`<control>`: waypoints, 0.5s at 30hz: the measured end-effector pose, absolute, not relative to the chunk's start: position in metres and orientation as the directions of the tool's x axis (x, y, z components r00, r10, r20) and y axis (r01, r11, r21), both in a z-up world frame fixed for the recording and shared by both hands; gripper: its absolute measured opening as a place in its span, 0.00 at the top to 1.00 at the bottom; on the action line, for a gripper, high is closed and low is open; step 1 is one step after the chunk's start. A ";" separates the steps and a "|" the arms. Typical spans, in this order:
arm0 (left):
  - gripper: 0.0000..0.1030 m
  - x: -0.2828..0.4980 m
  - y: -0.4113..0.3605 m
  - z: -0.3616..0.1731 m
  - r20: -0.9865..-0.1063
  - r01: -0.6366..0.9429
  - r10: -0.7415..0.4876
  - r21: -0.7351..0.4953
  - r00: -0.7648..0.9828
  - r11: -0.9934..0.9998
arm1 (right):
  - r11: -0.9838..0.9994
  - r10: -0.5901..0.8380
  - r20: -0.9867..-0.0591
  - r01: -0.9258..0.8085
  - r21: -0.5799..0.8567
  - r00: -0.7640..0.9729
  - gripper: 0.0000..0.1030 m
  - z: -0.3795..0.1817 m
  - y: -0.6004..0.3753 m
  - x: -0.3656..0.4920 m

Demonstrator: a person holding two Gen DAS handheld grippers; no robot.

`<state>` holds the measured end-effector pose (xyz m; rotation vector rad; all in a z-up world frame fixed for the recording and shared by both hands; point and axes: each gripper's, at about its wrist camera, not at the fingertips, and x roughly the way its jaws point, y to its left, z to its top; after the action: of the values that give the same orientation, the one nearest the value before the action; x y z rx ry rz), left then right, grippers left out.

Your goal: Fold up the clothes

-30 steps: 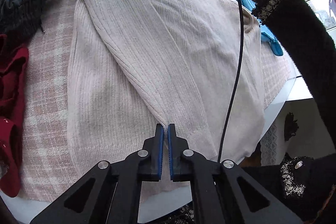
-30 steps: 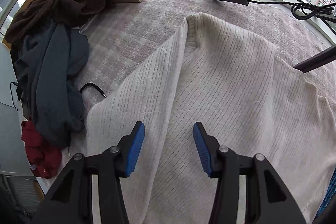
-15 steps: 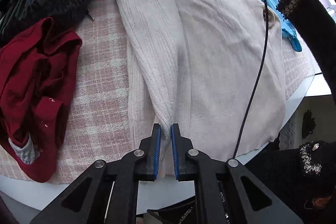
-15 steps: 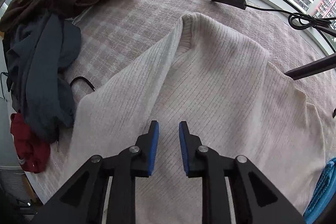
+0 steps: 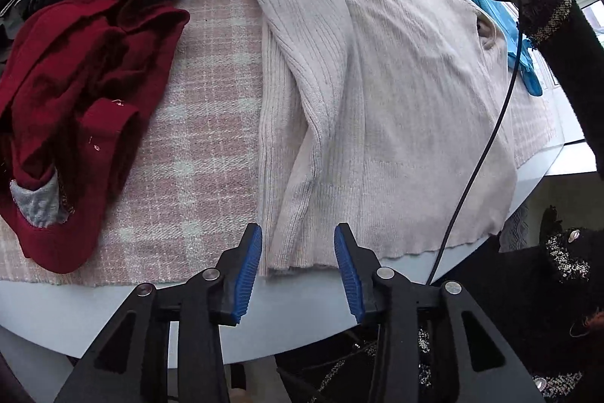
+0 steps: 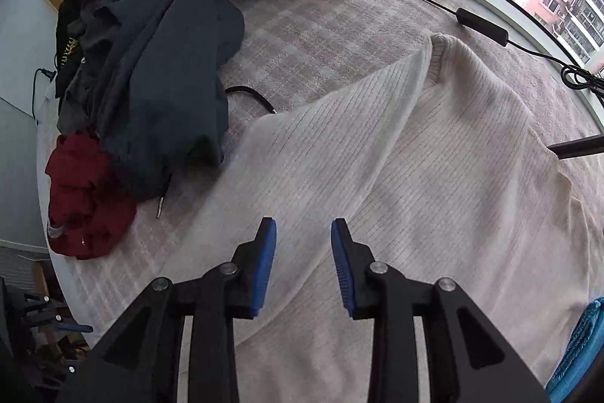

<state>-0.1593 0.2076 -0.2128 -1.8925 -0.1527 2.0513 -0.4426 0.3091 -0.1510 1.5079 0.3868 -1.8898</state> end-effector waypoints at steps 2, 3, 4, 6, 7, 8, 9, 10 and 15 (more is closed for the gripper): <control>0.63 -0.161 0.208 -0.215 -0.949 -0.172 0.309 -0.295 -0.062 -0.940 | -0.700 -0.329 -0.943 0.682 0.209 -0.049 0.57 -0.154 0.318 -0.410; 0.66 -0.161 0.208 -0.214 -0.955 -0.171 0.288 -0.272 -0.075 -0.947 | -0.696 -0.326 -0.945 0.685 0.215 -0.035 0.57 -0.158 0.321 -0.396; 0.66 -0.160 0.208 -0.210 -0.960 -0.174 0.263 -0.244 -0.095 -0.954 | -0.692 -0.323 -0.946 0.687 0.221 -0.021 0.57 -0.162 0.324 -0.381; 0.68 -0.157 0.212 -0.196 -0.956 -0.193 0.258 -0.230 -0.137 -0.954 | -0.689 -0.324 -0.946 0.686 0.232 -0.005 0.57 -0.169 0.327 -0.358; 0.69 -0.155 0.216 -0.190 -0.951 -0.202 0.270 -0.238 -0.152 -0.950 | -0.695 -0.327 -0.945 0.679 0.237 -0.005 0.57 -0.173 0.327 -0.355; 0.70 -0.153 0.223 -0.187 -0.944 -0.222 0.289 -0.252 -0.157 -0.942 | -0.702 -0.329 -0.944 0.670 0.241 -0.005 0.57 -0.176 0.327 -0.353; 0.72 -0.152 0.231 -0.185 -0.938 -0.245 0.311 -0.268 -0.157 -0.932 | -0.709 -0.332 -0.943 0.661 0.246 -0.005 0.57 -0.180 0.326 -0.351; 0.73 -0.150 0.239 -0.183 -0.930 -0.269 0.331 -0.283 -0.157 -0.921 | -0.722 -0.341 -0.940 0.642 0.259 -0.004 0.57 -0.181 0.327 -0.356; 0.80 -0.161 0.266 -0.219 -0.957 -0.321 0.272 -0.227 -0.102 -0.919 | -0.766 -0.358 -0.933 0.583 0.270 -0.039 0.57 -0.182 0.329 -0.379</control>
<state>-0.1612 0.2662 -0.2189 -1.7882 0.0543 2.0743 -0.3792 0.3285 -0.1815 1.5955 0.2415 -1.8706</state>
